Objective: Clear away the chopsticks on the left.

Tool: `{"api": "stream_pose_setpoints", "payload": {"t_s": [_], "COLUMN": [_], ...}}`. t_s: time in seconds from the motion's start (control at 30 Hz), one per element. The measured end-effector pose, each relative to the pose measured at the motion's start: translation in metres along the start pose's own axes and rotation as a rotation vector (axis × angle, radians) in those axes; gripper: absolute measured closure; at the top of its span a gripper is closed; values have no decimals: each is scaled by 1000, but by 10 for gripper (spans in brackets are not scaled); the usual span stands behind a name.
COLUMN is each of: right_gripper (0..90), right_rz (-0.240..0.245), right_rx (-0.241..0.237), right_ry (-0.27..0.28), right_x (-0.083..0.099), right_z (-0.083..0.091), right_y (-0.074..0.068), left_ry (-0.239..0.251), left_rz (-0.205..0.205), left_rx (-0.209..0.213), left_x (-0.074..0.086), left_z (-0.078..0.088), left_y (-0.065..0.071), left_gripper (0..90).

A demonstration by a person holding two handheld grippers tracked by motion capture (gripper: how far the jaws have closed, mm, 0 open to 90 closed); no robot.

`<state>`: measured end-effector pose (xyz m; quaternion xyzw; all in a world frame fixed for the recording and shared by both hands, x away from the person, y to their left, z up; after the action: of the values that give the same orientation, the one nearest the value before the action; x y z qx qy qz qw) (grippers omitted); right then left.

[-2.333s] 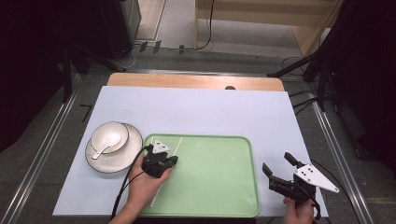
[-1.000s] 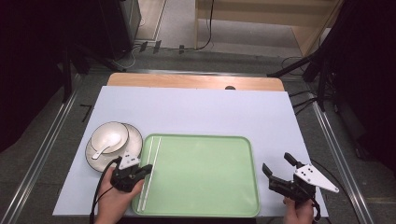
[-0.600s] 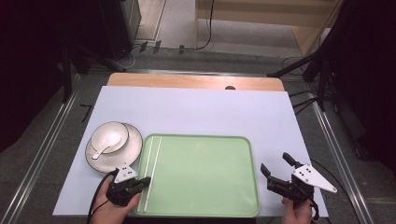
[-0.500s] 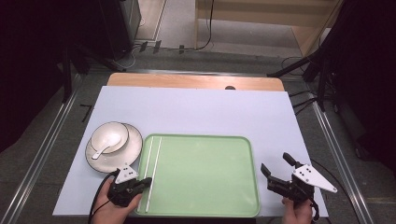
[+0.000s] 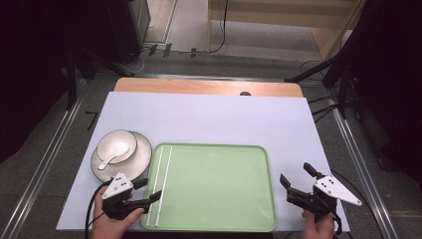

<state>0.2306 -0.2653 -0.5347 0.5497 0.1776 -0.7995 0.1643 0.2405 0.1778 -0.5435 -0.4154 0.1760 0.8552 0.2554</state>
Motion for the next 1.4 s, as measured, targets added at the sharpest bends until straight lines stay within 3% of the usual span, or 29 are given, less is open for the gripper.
{"api": "stream_pose_setpoints", "payload": {"t_s": [0.07,0.1,0.2,0.5,0.67,0.9,1.4], "right_gripper": [129,129,129,129,129,129,129], "right_rz": [0,-2,-1,-8,-11,-12,-17], "right_rx": [-1,0,-1,8,18,21,33], "right_ry": [0,-2,-2,-6,-2,3,13], "right_x": [0,0,1,2,3,2,2], "right_z": [0,0,-1,-2,-1,0,4], "right_y": [0,0,0,2,5,5,8], "left_ry": [21,31,57,128,139,142,164], "left_rz": [-12,-14,5,23,50,47,105], "left_rx": [51,53,25,2,-5,-28,-88], "left_x": [0,1,0,1,4,10,18], "left_z": [6,9,16,33,39,48,62], "left_y": [-2,-4,-16,-41,-53,-66,-99], "left_gripper": [58,1,0,0,0,0,0]}}
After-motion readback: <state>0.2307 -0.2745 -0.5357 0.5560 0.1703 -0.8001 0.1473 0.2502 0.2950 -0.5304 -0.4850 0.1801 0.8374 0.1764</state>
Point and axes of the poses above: each handheld gripper's, and its own axes: z roughly backward along the jaws, x roughly out of its underside, y roughly to its right, the point moved 8 cm from there along -z, roughly forward along the jaws, and after that the axes turned 10 degrees about -x, right-handed, at the moved point
